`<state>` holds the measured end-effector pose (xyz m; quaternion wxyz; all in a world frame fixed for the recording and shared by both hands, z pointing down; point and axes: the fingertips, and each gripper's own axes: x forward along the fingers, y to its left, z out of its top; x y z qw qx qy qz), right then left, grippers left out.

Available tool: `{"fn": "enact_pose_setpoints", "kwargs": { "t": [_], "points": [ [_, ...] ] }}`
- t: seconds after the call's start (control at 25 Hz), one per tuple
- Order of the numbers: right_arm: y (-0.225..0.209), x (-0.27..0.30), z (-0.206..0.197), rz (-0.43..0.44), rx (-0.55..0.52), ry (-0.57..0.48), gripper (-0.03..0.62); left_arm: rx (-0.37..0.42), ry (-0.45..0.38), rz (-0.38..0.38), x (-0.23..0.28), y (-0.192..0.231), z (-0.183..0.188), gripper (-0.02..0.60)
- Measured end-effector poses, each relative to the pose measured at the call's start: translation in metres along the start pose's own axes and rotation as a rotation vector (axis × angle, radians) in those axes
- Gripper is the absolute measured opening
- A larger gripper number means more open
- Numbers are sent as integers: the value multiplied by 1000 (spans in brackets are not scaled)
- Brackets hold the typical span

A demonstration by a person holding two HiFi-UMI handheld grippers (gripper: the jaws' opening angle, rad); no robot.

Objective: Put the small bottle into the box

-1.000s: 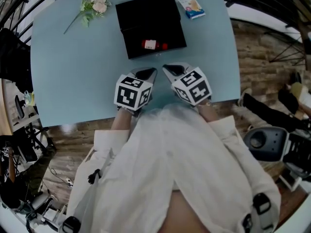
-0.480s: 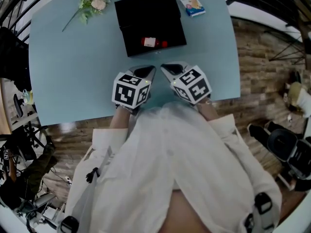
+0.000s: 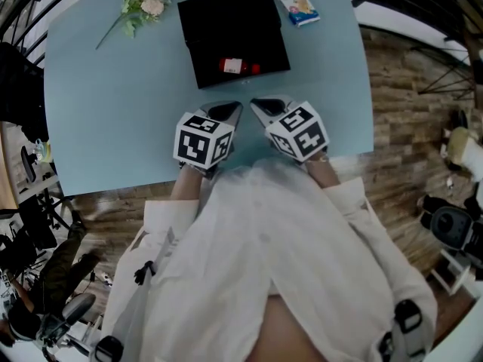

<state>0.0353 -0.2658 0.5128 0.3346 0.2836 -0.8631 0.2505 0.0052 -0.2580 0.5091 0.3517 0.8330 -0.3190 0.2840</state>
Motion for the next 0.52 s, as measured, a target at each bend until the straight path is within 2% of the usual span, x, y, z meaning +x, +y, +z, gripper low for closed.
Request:
{"fn": "enact_pose_setpoints", "kwargs": {
  "t": [0.52],
  "points": [
    [-4, 2, 0, -33, 5, 2, 2, -13, -15, 18, -2, 5, 2, 3]
  ]
}}
